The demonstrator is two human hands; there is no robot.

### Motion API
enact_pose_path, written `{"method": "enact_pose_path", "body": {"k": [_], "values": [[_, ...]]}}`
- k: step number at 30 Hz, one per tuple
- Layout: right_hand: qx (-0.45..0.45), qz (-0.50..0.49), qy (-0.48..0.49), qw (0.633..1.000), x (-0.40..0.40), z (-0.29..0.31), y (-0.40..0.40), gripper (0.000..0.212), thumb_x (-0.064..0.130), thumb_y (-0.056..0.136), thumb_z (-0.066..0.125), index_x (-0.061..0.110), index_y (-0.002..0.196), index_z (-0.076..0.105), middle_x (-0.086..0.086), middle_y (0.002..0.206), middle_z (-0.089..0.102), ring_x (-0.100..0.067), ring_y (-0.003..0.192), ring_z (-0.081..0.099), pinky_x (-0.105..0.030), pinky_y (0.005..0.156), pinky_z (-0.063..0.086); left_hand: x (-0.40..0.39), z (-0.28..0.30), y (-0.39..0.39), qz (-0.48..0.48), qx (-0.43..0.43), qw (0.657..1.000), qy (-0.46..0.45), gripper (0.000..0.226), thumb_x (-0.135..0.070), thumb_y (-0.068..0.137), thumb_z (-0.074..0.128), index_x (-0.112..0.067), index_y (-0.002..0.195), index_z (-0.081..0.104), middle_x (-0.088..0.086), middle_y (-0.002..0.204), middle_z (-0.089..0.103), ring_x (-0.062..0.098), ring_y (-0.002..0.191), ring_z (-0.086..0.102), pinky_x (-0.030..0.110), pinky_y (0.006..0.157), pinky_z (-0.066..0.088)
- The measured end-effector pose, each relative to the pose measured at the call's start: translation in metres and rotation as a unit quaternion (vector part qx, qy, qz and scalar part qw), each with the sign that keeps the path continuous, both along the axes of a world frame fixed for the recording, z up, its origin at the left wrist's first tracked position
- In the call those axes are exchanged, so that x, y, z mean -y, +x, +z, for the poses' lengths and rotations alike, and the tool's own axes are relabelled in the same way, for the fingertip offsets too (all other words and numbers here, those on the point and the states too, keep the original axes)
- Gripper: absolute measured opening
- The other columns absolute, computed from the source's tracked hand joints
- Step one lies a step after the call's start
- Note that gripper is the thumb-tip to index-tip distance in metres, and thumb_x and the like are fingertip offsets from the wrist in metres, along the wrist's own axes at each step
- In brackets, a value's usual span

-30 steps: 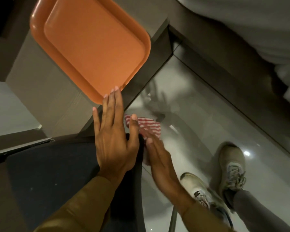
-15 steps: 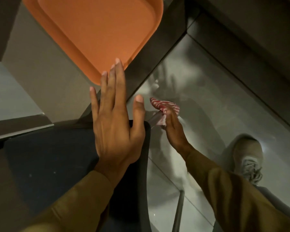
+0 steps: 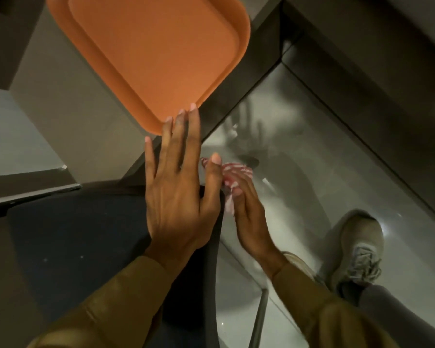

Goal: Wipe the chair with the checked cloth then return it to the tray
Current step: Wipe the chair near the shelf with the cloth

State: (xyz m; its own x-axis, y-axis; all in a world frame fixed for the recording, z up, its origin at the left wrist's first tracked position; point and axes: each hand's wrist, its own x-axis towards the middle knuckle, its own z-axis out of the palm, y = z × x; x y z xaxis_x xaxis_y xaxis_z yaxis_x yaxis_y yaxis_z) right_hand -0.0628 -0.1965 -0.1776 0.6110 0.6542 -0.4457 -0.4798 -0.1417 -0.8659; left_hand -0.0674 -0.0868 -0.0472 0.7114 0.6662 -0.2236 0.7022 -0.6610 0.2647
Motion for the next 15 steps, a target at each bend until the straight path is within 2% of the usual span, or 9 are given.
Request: {"method": "enact_pose_path", "body": {"k": [2, 5, 8, 10, 12, 15], "values": [[-0.014, 0.007, -0.019, 1.000, 0.002, -0.034, 0.004, 0.043, 0.002, 0.115, 0.029, -0.002, 0.145, 0.060, -0.015, 0.153, 0.062, -0.028, 0.150, 0.053, -0.053, 0.130, 0.036, 0.001, -0.002, -0.001, 0.001, 0.006, 1.000, 0.000, 0.068, -0.046, 0.110, 0.025, -0.022, 0.174, 0.019, -0.006, 0.182, 0.021, 0.014, 0.171, 0.010, 0.050, 0.141, 0.001], [-0.075, 0.000, -0.042, 0.996, 0.000, -0.070, 0.018, 0.045, 0.006, 0.118, 0.025, -0.003, 0.149, 0.057, -0.016, 0.158, 0.059, -0.029, 0.152, 0.051, -0.056, 0.130, 0.035, 0.002, -0.003, -0.003, -0.001, 0.012, 1.000, -0.006, 0.067, -0.045, 0.111, 0.026, -0.021, 0.174, 0.020, -0.007, 0.182, 0.022, 0.015, 0.171, 0.010, 0.051, 0.141, 0.002], [-0.129, -0.008, -0.068, 0.989, -0.007, -0.067, 0.033, 0.045, 0.010, 0.118, 0.027, -0.004, 0.145, 0.061, -0.014, 0.157, 0.059, -0.027, 0.151, 0.053, -0.056, 0.128, 0.039, 0.001, -0.005, -0.002, 0.001, 0.008, 1.000, -0.002, 0.067, -0.044, 0.111, 0.027, -0.020, 0.173, 0.022, -0.005, 0.181, 0.024, 0.016, 0.171, 0.011, 0.052, 0.141, 0.003], [-0.147, -0.020, -0.082, 0.986, -0.005, -0.042, 0.036, 0.043, 0.014, 0.118, 0.033, -0.002, 0.142, 0.065, -0.012, 0.153, 0.065, -0.025, 0.147, 0.057, -0.056, 0.126, 0.043, 0.002, -0.003, -0.002, 0.003, 0.001, 1.000, 0.001, 0.067, -0.043, 0.110, 0.028, -0.019, 0.173, 0.023, -0.004, 0.181, 0.024, 0.017, 0.171, 0.012, 0.053, 0.141, 0.004], [-0.139, -0.022, -0.068, 0.988, 0.005, -0.002, 0.025, 0.041, 0.024, 0.118, 0.039, 0.010, 0.142, 0.069, -0.004, 0.148, 0.071, -0.019, 0.143, 0.062, -0.050, 0.123, 0.048, 0.003, -0.001, -0.001, 0.003, -0.005, 1.000, 0.001, 0.068, -0.042, 0.109, 0.028, -0.019, 0.173, 0.023, -0.004, 0.181, 0.025, 0.016, 0.171, 0.012, 0.052, 0.141, 0.004], [-0.124, -0.007, -0.012, 0.992, 0.014, 0.051, -0.004, 0.039, 0.045, 0.115, 0.040, 0.042, 0.148, 0.062, 0.017, 0.153, 0.065, -0.004, 0.146, 0.058, -0.036, 0.121, 0.050, 0.002, 0.000, 0.001, -0.001, -0.005, 1.000, 0.003, 0.068, -0.040, 0.108, 0.029, -0.017, 0.172, 0.026, -0.003, 0.181, 0.026, 0.017, 0.171, 0.013, 0.054, 0.140, 0.005]]}}
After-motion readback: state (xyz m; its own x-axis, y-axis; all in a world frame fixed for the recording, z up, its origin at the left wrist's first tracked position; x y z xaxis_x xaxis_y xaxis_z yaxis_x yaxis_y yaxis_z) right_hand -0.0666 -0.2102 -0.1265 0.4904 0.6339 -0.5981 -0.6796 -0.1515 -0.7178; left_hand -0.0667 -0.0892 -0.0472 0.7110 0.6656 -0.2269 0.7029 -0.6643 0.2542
